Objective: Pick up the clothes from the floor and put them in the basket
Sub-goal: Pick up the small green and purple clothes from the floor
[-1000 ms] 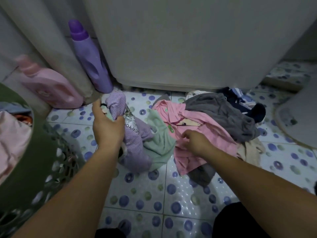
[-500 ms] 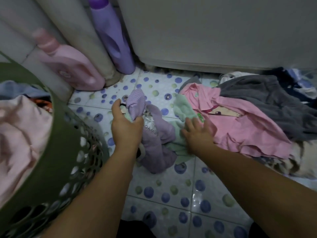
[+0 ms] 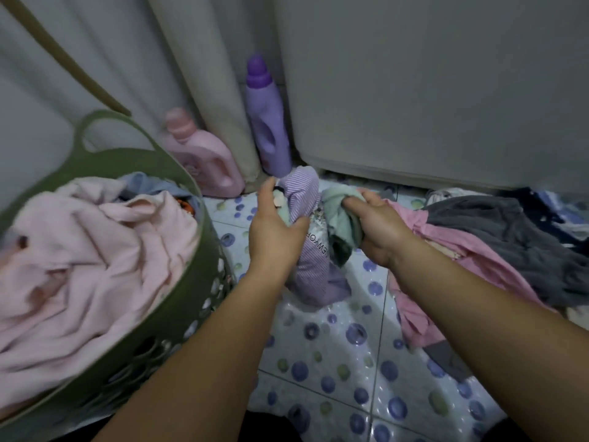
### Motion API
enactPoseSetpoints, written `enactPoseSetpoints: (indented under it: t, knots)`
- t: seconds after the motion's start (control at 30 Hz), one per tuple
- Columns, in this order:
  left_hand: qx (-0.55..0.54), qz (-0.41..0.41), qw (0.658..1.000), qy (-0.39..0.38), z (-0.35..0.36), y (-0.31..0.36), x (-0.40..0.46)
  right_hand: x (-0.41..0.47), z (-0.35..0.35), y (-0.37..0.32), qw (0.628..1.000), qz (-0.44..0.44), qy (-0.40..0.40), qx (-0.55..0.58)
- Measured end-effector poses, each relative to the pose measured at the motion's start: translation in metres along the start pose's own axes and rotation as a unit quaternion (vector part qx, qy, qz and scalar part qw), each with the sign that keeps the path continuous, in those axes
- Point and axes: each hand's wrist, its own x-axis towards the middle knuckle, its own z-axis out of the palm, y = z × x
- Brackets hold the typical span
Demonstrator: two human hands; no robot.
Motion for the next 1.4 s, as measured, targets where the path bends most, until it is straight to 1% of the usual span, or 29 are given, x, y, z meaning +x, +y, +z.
enactPoseSetpoints:
  t: [0.07,0.13,0.23,0.33,0.43,0.5,0.57,0.63,0.7,0.77,0.8,0.83,0.87,0.9,0.93,0.97,1.03,1.07,1.1,1.17,1.2,1.23,1.27,1.33,1.4]
  knots:
    - [-0.008,0.049,0.999,0.014,-0.02,0.019,-0.008,-0.018,0.021,-0.026,0.998,-0.058,-0.03,0.004]
    - [-0.023,0.097,0.994,0.044,-0.048,0.039,-0.016,-0.042,0.047,-0.052,0.991,-0.116,-0.069,0.006]
    - [-0.023,0.146,0.984,0.103,-0.092,0.066,-0.029,-0.076,0.086,-0.085,0.976,-0.185,-0.115,0.031]
    - [-0.026,0.181,0.97,0.158,-0.136,0.083,-0.04,-0.1,0.122,-0.106,0.961,-0.229,-0.151,0.04]
    - [-0.032,0.22,0.95,0.218,-0.188,0.088,-0.054,-0.122,0.169,-0.117,0.942,-0.274,-0.185,0.057]
    - [-0.029,0.241,0.936,0.254,-0.215,0.085,-0.06,-0.131,0.196,-0.118,0.931,-0.289,-0.216,0.059]
    - [-0.025,0.241,0.925,0.292,-0.244,0.075,-0.065,-0.138,0.224,-0.114,0.922,-0.29,-0.255,0.046]
    - [-0.038,0.222,0.921,0.317,-0.268,0.058,-0.067,-0.142,0.244,-0.109,0.913,-0.302,-0.274,0.005]
    - [-0.052,0.182,0.922,0.338,-0.288,0.032,-0.067,-0.136,0.258,-0.099,0.913,-0.299,-0.272,-0.058]
    - [-0.059,0.084,0.929,0.355,-0.304,-0.002,-0.065,-0.117,0.266,-0.084,0.922,-0.268,-0.246,-0.132]
    - [-0.061,0.01,0.932,0.358,-0.31,-0.019,-0.065,-0.105,0.267,-0.077,0.923,-0.256,-0.209,-0.196]
    - [-0.055,-0.078,0.93,0.355,-0.316,-0.035,-0.065,-0.092,0.267,-0.07,0.907,-0.246,-0.17,-0.296]
    - [-0.028,-0.166,0.925,0.34,-0.32,-0.047,-0.066,-0.084,0.264,-0.066,0.864,-0.227,-0.14,-0.426]
    - [0.015,-0.232,0.919,0.317,-0.322,-0.057,-0.068,-0.077,0.261,-0.061,0.808,-0.207,-0.124,-0.537]
    - [0.064,-0.26,0.917,0.296,-0.322,-0.063,-0.07,-0.074,0.256,-0.057,0.759,-0.207,-0.108,-0.607]
    - [0.107,-0.255,0.918,0.283,-0.321,-0.068,-0.071,-0.071,0.253,-0.053,0.731,-0.222,-0.102,-0.637]
    - [0.187,-0.184,0.929,0.259,-0.319,-0.069,-0.067,-0.073,0.251,-0.046,0.72,-0.276,-0.107,-0.628]
    - [0.232,-0.139,0.934,0.234,-0.317,-0.067,-0.062,-0.077,0.253,-0.042,0.71,-0.307,-0.124,-0.622]
    - [0.274,-0.103,0.937,0.192,-0.316,-0.064,-0.056,-0.079,0.256,-0.039,0.696,-0.324,-0.151,-0.623]
    - [0.343,-0.071,0.935,0.061,-0.313,-0.062,-0.044,-0.081,0.265,-0.031,0.664,-0.291,-0.219,-0.654]
    - [0.377,-0.074,0.923,-0.015,-0.312,-0.063,-0.039,-0.084,0.267,-0.029,0.642,-0.257,-0.254,-0.677]
    - [0.411,-0.088,0.904,-0.084,-0.311,-0.07,-0.032,-0.081,0.271,-0.025,0.61,-0.226,-0.283,-0.705]
    - [0.445,-0.109,0.878,-0.14,-0.311,-0.078,-0.028,-0.079,0.273,-0.021,0.569,-0.205,-0.305,-0.736]
    - [0.495,-0.146,0.831,-0.206,-0.312,-0.094,-0.02,-0.076,0.277,-0.012,0.495,-0.169,-0.332,-0.785]
    - [0.535,-0.167,0.79,-0.248,-0.312,-0.104,-0.008,-0.065,0.288,-0.002,0.449,-0.143,-0.345,-0.812]
